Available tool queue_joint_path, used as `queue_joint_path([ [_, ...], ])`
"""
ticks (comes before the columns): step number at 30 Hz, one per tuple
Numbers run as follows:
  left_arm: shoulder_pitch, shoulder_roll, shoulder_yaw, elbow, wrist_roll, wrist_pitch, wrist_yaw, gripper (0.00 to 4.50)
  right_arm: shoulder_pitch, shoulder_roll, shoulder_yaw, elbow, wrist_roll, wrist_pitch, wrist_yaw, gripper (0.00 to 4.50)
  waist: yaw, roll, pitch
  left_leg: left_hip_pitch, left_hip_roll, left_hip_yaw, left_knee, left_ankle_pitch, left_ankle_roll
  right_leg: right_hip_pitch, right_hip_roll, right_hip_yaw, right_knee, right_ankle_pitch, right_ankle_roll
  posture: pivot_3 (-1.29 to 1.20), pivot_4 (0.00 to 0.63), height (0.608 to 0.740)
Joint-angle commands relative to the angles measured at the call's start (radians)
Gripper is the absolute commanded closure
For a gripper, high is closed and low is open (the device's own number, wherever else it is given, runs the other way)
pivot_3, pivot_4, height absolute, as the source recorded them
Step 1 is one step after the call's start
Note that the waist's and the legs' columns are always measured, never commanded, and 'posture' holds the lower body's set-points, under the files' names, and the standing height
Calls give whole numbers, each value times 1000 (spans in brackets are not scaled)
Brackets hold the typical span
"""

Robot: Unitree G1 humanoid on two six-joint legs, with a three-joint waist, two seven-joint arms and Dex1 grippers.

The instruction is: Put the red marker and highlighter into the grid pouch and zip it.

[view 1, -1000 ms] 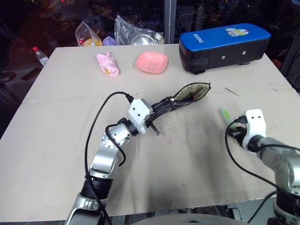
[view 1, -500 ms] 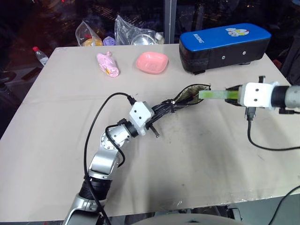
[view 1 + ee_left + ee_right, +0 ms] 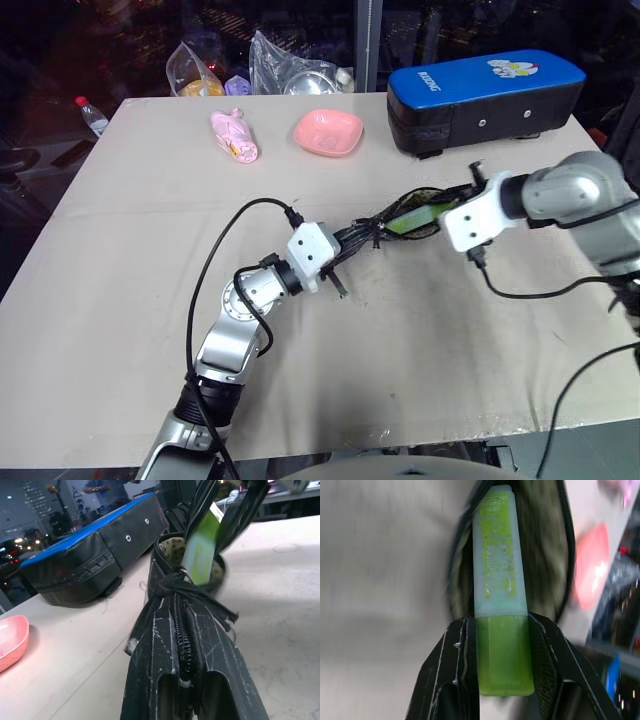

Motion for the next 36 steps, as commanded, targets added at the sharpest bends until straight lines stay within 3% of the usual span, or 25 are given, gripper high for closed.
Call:
queue_joint_path([
  [1, 4, -9, 8, -52, -27, -3, 6, 4500, -44, 60, 9, -1, -19, -11, -16, 3748, 1, 0, 0, 0, 0, 0, 0, 0, 0, 0, 0, 0, 0, 0, 0, 0, 150, 740],
  [7, 11, -17, 12, -57, -33, 4, 17, 4500, -35, 129, -5, 99, -13, -53, -63, 3748, 3, 0, 0, -1, 0, 1, 1, 0, 0, 0, -1, -1, 0, 0, 0, 0, 150, 740],
  [11, 14, -23, 16, -58, -35, 10, 26, 4500, -45, 104, -29, 119, 6, -49, -39, 1844, 3, 0, 0, -1, 0, 3, 1, 0, 0, 0, -1, -1, 0, 0, 0, 0, 150, 740],
  [14, 15, -28, 22, -55, -41, 16, 36, 4500, -61, 68, -96, 83, 109, 26, 18, 348, 2, 0, 0, -1, 0, 3, 1, 0, 0, 0, -1, -1, 0, 0, 0, 0, 150, 740],
  [15, 14, -30, 23, -55, -43, 19, 39, 4500, -61, 60, -137, 43, 188, 119, 52, 33, 2, 0, 0, -1, 0, 3, 1, 0, 0, 0, -1, -1, 0, 0, 0, 0, 150, 740],
  [19, 17, -29, 27, -57, -56, 24, 35, 4500, -8, 29, -283, -189, 509, 605, 116, 33, 3, 0, 0, -1, 0, 0, 1, 0, 1, 0, -1, -1, 0, 1, -1, 0, 150, 740],
  [21, 17, -39, 34, -56, -74, 36, 40, 4500, 54, 38, -305, -300, 601, 739, 89, 33, 3, 0, 0, -1, 0, -2, 1, -2, 3, 1, -1, -1, 0, 1, -1, 0, 150, 740],
  [26, 0, -44, 49, -49, -84, 46, 47, 4500, 167, 139, -283, -452, 628, 846, -85, 33, -1, 0, 0, 0, 0, -4, 1, -2, 3, 2, -2, 0, 0, 1, -1, 0, 150, 740],
  [29, -2, -45, 56, -47, -87, 51, 50, 4500, 219, 201, -275, -518, 667, 1013, -204, 33, 1, 0, -1, 0, 0, -5, 1, -2, 3, 2, -1, -1, 1, 1, -1, 0, 150, 740],
  [32, -2, -45, 57, -43, -84, 48, 49, 4500, 237, 238, -319, -561, 807, 1232, -249, 33, 3, 0, -1, -1, 0, -5, 1, -2, 3, 2, -2, -1, 0, 1, -2, 0, 150, 740],
  [36, 2, -44, 56, -46, -82, 49, 49, 4500, 235, 320, -347, -538, 829, 1343, -401, 33, 2, 0, -1, -1, 0, -5, 1, -2, 3, 3, -2, -1, 0, 1, -2, 0, 150, 740],
])
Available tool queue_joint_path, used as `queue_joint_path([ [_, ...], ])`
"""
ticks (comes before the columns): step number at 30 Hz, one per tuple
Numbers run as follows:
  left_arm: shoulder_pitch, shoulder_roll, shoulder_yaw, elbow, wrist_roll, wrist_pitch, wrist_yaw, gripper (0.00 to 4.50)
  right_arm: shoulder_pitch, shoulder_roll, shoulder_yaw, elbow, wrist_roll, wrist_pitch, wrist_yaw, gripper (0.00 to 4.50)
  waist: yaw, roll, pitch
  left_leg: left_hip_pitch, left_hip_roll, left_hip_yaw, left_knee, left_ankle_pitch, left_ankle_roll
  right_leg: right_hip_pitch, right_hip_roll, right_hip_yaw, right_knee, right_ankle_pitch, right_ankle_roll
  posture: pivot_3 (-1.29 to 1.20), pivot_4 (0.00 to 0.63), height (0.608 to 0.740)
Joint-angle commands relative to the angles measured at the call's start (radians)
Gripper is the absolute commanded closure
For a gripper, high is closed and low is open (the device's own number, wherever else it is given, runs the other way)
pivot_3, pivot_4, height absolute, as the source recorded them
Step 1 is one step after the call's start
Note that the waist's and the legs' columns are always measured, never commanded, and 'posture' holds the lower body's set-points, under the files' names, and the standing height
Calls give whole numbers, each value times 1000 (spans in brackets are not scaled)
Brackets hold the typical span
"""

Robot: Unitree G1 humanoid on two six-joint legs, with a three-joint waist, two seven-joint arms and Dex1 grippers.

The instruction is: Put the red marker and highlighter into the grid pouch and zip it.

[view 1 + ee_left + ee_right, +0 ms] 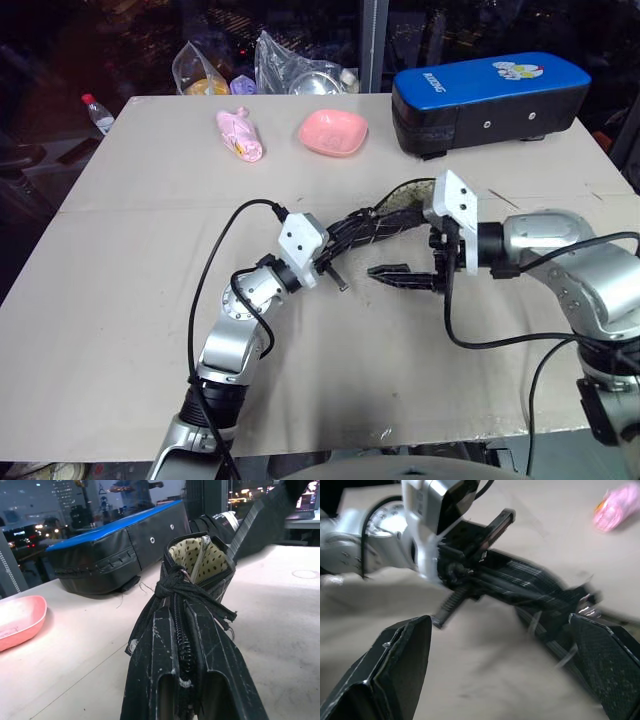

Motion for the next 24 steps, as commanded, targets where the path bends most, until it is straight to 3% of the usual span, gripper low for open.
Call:
queue_joint_path([
  [1, -8, 5, 13, -44, -12, -10, 2, 4500, -7, 46, -43, -5, 16, 77, -126, 33, -1, 0, 0, 0, 0, 0, 0, 0, 0, 0, 0, 0, 0, 0, 0, 0, 150, 740],
  [6, -9, 10, 18, -53, -16, 3, 7, 4500, 27, 91, 84, 36, -180, -300, -191, 33, -2, 0, 0, 0, 0, 0, 0, 0, 0, 0, 1, 0, 0, 0, 1, 0, 150, 740],
  [10, -1, 8, 22, -68, -22, 18, 15, 4500, 58, 138, 75, 74, -195, -405, -215, 33, -2, 0, 0, 0, 0, 0, 0, 0, 0, 0, 1, 0, 0, 0, 1, 0, 150, 740],
  [15, 6, 7, 17, -75, -17, 23, 13, 4500, 73, 180, 60, 113, -166, -406, -226, 33, -2, 0, 0, 0, 0, 0, 0, 0, 0, 0, 1, 0, 0, 0, 1, 0, 150, 740],
  [19, 3, 7, 14, -70, -12, 20, 11, 4500, 70, 188, 57, 131, -118, -335, -216, 1211, -2, 0, 0, 0, 0, 0, 0, 0, 0, 0, 1, 0, 0, 0, 0, 0, 150, 740],
  [24, 3, 6, 10, -70, -6, 16, 12, 4500, 63, 176, 56, 171, -119, -309, -228, 3524, -1, 0, 0, 0, 0, 0, 0, 0, 0, 0, 1, 0, 0, 0, 0, 0, 150, 740],
])
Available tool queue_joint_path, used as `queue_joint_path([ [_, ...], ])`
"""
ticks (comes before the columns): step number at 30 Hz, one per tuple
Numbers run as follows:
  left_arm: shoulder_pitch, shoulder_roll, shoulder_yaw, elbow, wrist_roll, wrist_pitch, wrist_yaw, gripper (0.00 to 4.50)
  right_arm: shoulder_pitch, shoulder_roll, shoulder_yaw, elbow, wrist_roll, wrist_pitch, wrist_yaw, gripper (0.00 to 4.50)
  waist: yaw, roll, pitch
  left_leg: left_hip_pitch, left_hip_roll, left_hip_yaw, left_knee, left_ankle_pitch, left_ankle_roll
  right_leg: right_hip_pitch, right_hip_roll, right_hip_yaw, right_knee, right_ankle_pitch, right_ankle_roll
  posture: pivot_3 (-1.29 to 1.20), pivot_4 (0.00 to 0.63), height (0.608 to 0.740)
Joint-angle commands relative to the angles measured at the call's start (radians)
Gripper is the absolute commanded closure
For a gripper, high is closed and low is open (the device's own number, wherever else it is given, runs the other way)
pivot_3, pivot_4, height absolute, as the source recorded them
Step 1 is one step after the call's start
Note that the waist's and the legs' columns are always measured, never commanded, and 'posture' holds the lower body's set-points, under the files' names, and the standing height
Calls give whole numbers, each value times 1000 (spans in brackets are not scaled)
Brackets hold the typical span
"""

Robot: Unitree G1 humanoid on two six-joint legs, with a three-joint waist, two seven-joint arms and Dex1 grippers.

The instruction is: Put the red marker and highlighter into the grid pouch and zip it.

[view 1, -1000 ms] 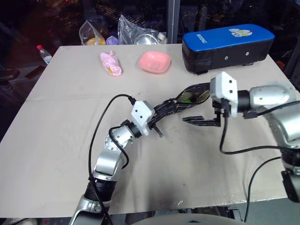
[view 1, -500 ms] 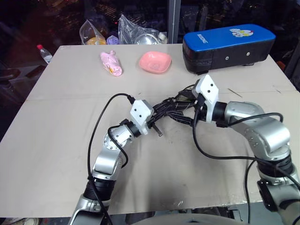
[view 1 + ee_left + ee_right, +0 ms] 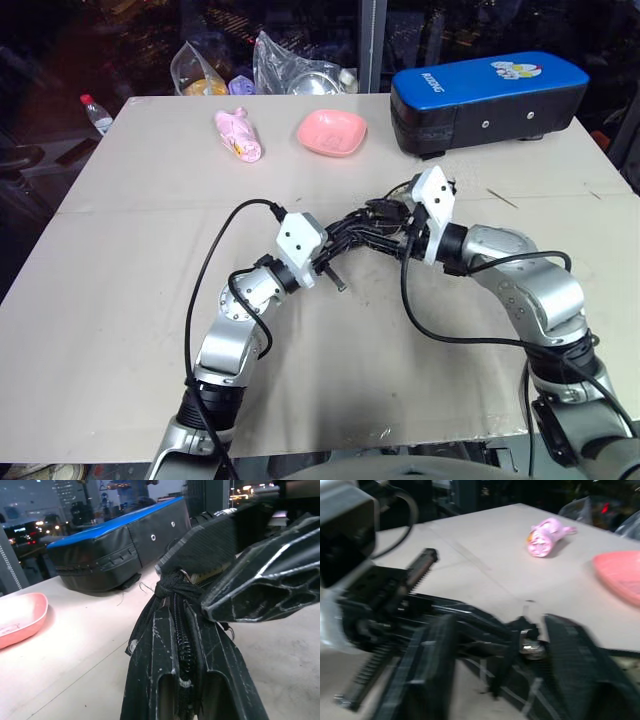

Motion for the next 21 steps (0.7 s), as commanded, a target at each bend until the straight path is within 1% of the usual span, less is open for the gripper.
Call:
queue_joint_path([
  [1, -5, -1, 4, -44, -7, -14, 5, 4500, -9, -22, -22, 21, -3, 12, -7, 4026, 1, 0, 0, 0, 0, 0, 0, 0, 0, 0, 0, 0, 0, 0, 0, 0, 150, 740],
  [2, -4, -1, 5, -45, -7, -14, 7, 4500, -7, -25, -24, 26, -3, 13, -9, 4453, 1, 0, 0, 0, 0, 0, 0, 0, 0, 0, 0, 0, 0, 0, 0, 0, 150, 740],
  [10, 1, -1, 5, -49, -6, -12, 14, 4500, -19, -17, -77, 51, 8, -6, -35, 4453, 0, 0, 0, 0, 0, 0, 0, 0, 0, 0, 0, 0, 0, 0, 0, 0, 150, 740],
  [12, 2, 0, 6, -48, -5, -13, 15, 4500, -29, 13, -134, 50, 49, -7, -55, 4453, 0, 0, 0, 0, 0, 0, 0, 0, 0, 0, 0, 0, 0, 0, 0, 0, 150, 740],
  [15, 6, 2, 12, -47, -5, -14, 21, 4500, -31, 55, -265, 46, 138, 31, -121, 4453, 1, 0, 0, 0, 0, 0, 0, 0, 0, 0, 0, 0, 0, 0, 0, 0, 150, 740],
  [21, 14, 5, 14, -47, -5, -19, 26, 4500, -18, 48, -392, 126, 112, -5, -250, 4453, 1, 0, 0, 0, 0, 1, 0, 0, 0, 0, 0, 0, 0, 0, 0, 0, 150, 740],
])
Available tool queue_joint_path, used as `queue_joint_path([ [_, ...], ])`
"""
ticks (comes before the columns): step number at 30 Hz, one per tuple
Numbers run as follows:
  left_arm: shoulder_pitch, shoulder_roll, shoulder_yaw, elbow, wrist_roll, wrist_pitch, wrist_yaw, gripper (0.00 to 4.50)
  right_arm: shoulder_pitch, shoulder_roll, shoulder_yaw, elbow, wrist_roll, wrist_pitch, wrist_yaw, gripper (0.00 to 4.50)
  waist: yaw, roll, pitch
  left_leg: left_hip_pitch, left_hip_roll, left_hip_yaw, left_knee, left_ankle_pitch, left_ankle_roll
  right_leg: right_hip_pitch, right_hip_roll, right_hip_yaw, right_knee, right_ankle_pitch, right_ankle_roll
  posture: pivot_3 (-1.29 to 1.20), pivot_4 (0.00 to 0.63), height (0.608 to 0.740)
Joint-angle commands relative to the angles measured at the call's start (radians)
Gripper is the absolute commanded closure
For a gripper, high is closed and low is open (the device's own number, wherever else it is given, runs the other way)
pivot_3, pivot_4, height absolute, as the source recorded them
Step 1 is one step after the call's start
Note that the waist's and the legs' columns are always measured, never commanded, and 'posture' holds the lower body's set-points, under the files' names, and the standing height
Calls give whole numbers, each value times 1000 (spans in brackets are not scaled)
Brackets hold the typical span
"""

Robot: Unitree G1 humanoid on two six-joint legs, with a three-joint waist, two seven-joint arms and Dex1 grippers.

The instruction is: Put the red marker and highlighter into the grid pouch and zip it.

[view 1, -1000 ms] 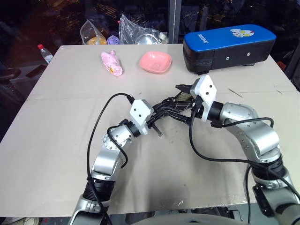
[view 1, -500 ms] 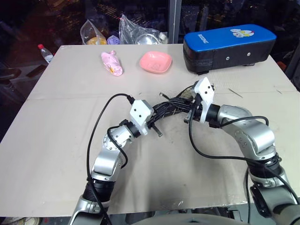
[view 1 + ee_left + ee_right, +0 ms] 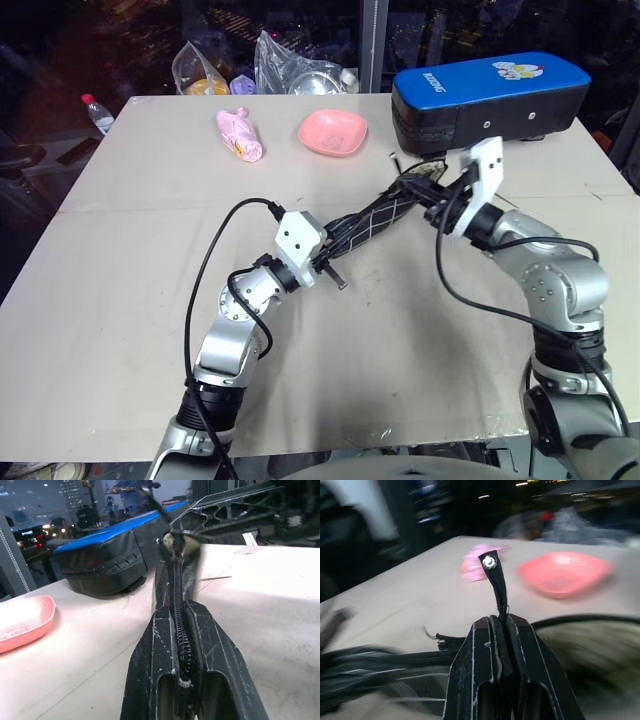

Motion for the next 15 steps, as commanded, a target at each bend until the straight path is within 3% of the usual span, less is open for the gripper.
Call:
queue_joint_path([
  [1, 10, 6, 14, -36, -5, -13, 7, 4500, -12, -11, -103, 36, -13, -52, -82, 4453, 0, 0, 0, 0, 0, 0, 0, 0, 0, 0, 0, 0, 0, 0, 0, 0, 150, 740],
  [9, 14, 24, 25, -27, 3, -26, 0, 4500, -41, -5, -182, 150, -69, -148, -231, 4453, -7, 0, 0, 1, 0, 0, -1, 0, 0, 0, 1, 1, 0, 0, 0, 0, 150, 740],
  [13, 10, 35, 20, -18, 33, -50, 12, 4500, -13, -29, -157, 114, -7, -126, -148, 4453, -6, 0, 0, 0, 0, 0, -1, 0, 0, 0, 1, 1, 0, 0, 0, 0, 150, 740],
  [15, 14, 49, 15, -14, 64, -78, 19, 4500, 28, -71, -142, 55, 52, -95, -50, 3921, -4, 0, 0, 0, 0, 1, -1, 0, 0, 0, 0, 1, -1, 0, 0, 0, 150, 740],
])
